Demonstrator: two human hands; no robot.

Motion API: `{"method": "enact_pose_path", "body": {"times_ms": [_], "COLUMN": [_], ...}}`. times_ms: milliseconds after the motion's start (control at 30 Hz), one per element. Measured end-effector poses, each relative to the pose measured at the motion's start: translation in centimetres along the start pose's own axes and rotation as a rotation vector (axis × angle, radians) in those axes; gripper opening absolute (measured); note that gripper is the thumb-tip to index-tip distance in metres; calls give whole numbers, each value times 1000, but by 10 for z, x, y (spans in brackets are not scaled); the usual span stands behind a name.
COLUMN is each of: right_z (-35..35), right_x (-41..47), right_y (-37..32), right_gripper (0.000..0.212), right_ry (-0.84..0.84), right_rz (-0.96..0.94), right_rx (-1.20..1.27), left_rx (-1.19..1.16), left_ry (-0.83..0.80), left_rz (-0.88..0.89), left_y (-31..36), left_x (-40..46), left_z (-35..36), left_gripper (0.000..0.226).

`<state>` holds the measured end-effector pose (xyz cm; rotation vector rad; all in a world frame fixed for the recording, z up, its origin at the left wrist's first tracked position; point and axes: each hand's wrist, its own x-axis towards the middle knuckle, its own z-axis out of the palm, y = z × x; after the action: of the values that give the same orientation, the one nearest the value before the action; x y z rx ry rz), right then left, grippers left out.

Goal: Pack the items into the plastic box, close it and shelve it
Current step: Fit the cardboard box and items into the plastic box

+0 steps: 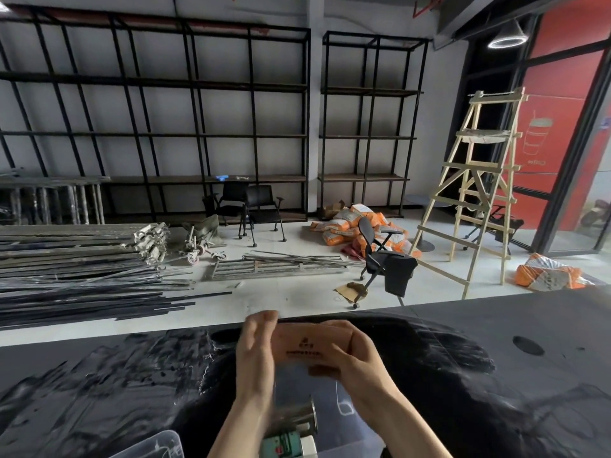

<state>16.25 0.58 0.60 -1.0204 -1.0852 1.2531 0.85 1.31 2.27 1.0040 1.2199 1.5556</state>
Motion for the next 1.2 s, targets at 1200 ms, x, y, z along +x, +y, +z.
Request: {"method": "enact_pose_path", "body": {"times_ms": [1200], "right_z": [41], "right_x": [-6], "right_y": [-18], "right_gripper": [39], "right_ry": [67], "right_rz": [80], "right_rx": [-95], "left_rx": [-32], "left_ry": [-176], "left_rz": [-46], "left_y": [-17], "left_x": [-23], "left_z": [30], "left_gripper": [9]}}
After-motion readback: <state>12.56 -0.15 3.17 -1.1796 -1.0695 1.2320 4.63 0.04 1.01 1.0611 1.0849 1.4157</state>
